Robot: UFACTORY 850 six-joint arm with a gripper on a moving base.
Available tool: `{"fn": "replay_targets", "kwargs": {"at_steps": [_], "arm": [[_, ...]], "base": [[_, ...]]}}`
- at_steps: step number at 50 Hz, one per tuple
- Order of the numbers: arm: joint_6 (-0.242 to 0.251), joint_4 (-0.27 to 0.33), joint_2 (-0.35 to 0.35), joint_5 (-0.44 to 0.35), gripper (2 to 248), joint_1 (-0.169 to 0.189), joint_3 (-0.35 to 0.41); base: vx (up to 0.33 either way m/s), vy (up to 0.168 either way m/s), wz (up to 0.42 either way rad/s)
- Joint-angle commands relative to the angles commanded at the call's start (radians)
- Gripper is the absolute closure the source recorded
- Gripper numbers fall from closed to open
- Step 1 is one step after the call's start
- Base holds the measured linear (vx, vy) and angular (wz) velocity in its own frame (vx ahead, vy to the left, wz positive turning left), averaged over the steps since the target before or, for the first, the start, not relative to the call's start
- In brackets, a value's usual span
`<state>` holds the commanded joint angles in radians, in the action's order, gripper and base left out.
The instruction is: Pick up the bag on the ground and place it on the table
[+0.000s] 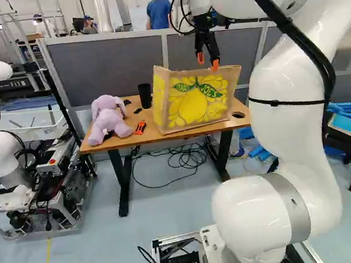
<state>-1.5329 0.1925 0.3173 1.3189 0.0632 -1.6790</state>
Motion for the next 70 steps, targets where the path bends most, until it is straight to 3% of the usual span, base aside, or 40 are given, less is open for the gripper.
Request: {"fn": "replay_targets", "kwargs": {"at_steps": [50,70], "arm": [[0.0,0.0,0.0,0.0,3,0.0,0.0],[0.0,0.0,0.0,0.0,3,0.0,0.0]], "base": [[-0.166,-0.004,0.004],[-0.006,0.001,-0.001]]}}
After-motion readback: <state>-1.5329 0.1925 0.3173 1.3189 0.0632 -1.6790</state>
